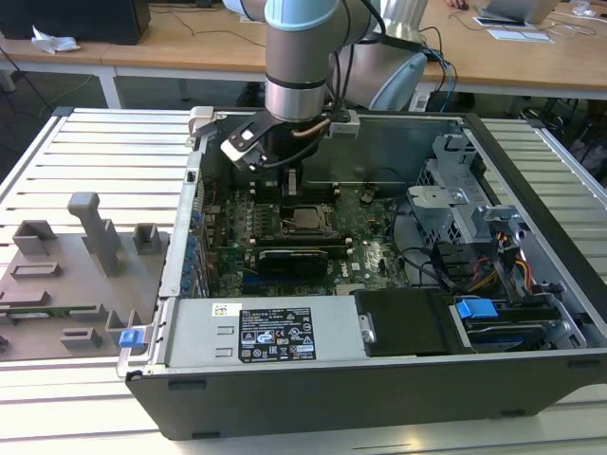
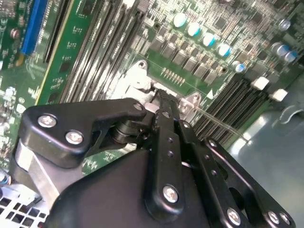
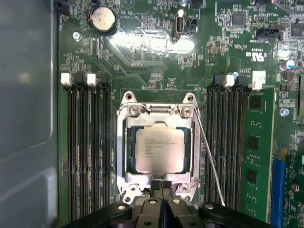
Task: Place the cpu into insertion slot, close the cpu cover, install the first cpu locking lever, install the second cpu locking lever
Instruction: 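Close the cpu cover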
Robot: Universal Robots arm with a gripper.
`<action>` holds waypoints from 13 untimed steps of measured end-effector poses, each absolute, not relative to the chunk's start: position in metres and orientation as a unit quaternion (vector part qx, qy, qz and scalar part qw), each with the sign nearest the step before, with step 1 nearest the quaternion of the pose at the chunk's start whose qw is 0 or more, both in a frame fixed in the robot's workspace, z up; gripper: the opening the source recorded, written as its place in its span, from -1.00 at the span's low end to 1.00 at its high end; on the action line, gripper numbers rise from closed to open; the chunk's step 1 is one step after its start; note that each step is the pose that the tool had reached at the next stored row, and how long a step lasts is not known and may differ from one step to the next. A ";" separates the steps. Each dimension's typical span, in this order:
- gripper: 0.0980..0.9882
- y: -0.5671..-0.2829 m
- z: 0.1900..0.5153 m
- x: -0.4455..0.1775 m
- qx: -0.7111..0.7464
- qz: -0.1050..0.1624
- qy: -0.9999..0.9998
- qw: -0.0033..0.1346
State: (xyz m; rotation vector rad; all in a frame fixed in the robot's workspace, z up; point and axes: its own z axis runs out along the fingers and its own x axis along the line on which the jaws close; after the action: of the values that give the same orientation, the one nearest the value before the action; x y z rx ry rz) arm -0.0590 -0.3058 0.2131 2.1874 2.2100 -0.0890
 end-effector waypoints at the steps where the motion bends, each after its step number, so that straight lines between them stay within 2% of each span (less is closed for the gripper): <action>1: -0.98 -0.306 0.213 -0.053 0.703 -0.030 0.710 0.014; 7: -0.98 -0.306 0.213 -0.017 0.703 -0.038 0.710 0.006; 13: -0.98 -0.306 0.218 -0.012 0.703 -0.040 0.710 0.007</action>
State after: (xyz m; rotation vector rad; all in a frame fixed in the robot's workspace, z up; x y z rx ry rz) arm -0.0125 -0.3057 0.2175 2.1975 2.2216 -0.1260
